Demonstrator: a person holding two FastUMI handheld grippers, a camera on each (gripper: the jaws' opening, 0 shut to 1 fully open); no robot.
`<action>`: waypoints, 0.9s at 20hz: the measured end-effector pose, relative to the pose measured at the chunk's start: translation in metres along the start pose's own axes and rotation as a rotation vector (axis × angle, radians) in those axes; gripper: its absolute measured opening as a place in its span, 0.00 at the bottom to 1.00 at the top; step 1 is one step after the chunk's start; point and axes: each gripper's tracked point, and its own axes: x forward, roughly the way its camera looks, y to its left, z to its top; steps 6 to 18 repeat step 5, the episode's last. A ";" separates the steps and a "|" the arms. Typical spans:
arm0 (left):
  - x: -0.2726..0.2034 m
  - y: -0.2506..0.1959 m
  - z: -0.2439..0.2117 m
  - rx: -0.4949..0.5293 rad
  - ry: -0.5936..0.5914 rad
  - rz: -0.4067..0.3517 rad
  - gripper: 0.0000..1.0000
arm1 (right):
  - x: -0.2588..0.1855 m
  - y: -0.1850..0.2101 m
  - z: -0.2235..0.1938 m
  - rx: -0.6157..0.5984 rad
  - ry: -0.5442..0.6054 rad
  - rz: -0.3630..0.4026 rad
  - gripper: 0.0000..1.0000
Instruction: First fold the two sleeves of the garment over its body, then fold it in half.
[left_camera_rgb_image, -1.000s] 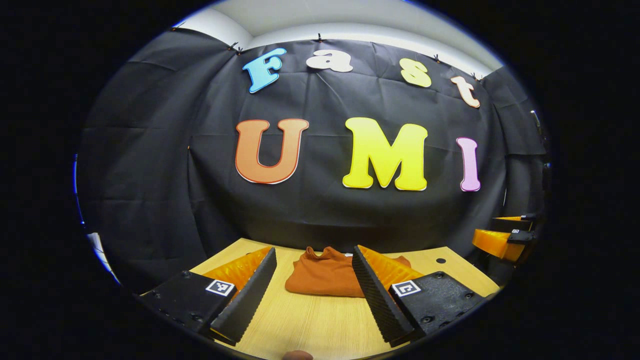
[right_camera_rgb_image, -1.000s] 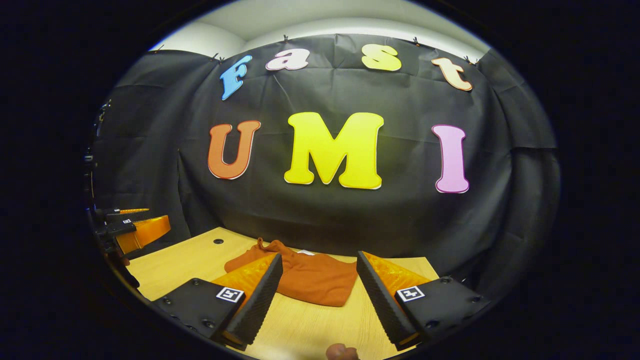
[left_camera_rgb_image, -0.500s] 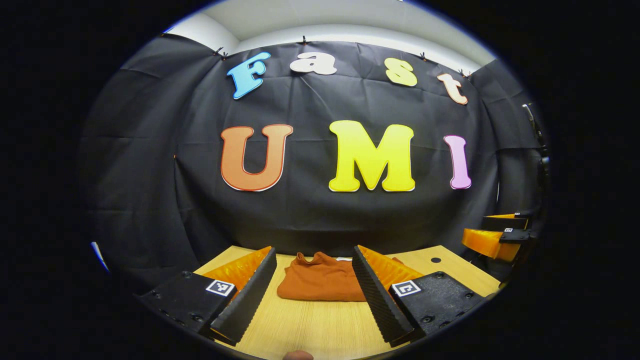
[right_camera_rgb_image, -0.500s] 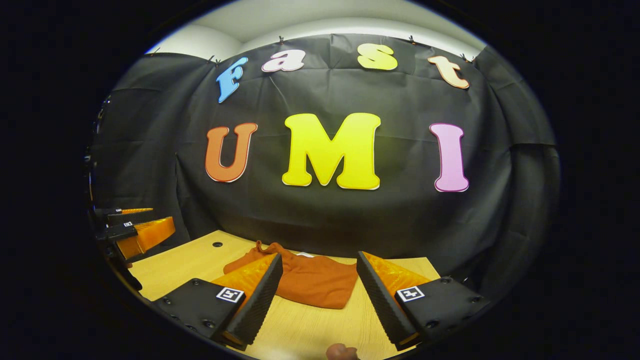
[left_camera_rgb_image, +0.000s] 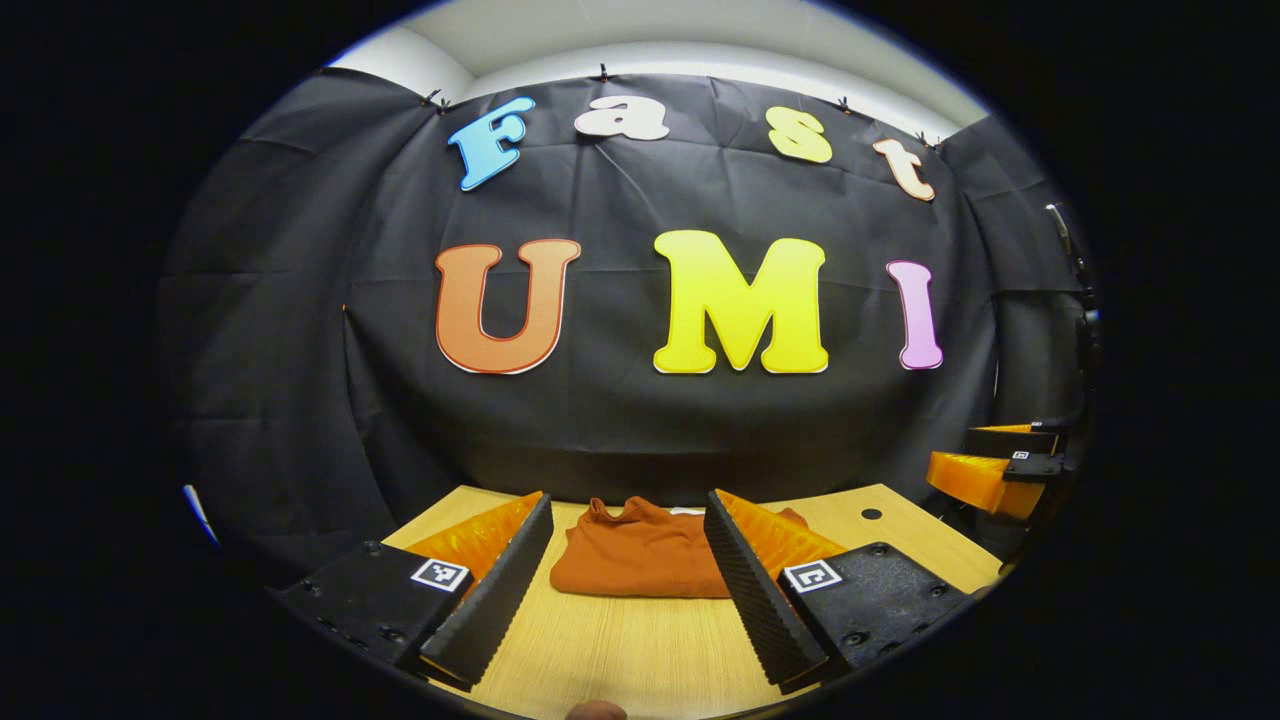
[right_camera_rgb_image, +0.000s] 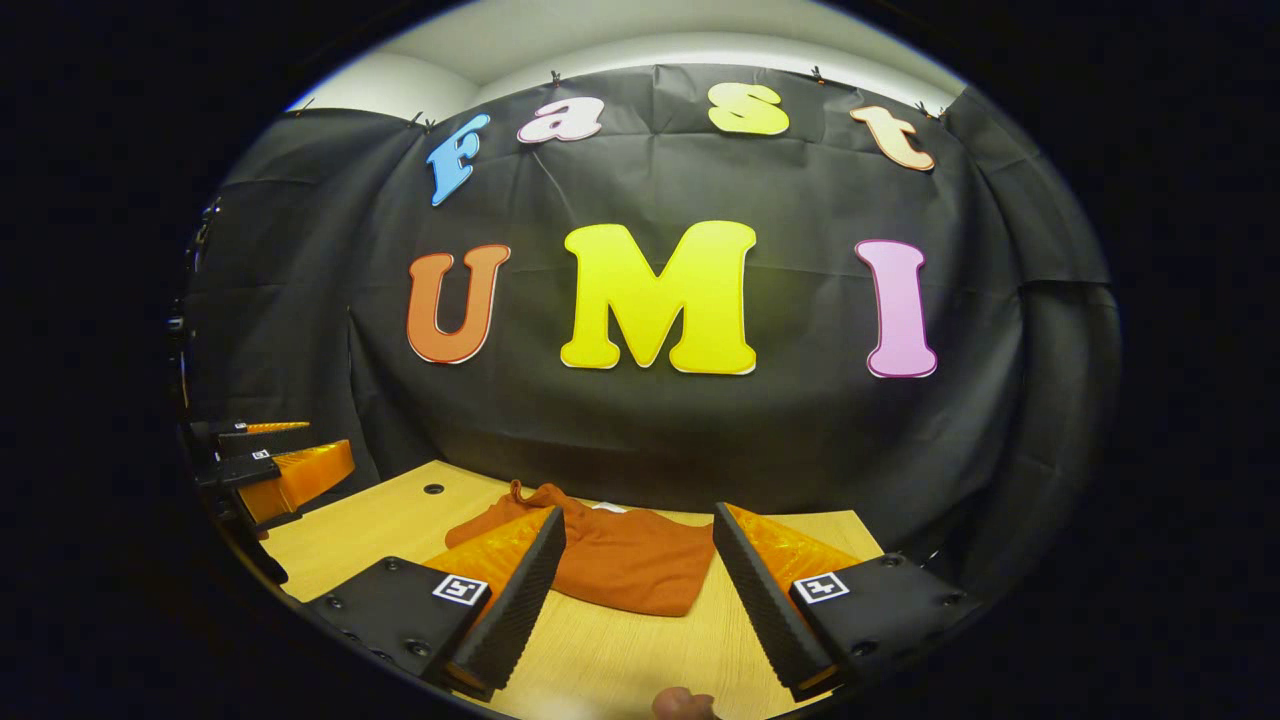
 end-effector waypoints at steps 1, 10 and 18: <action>0.001 0.000 0.001 0.002 0.000 0.001 0.98 | 0.002 -0.001 -0.001 0.000 0.000 0.001 0.94; 0.001 -0.001 0.001 0.010 0.004 0.000 0.98 | 0.003 0.001 0.001 -0.002 -0.006 0.009 0.94; 0.001 -0.001 0.001 0.010 0.004 0.000 0.98 | 0.003 0.001 0.001 -0.002 -0.006 0.009 0.94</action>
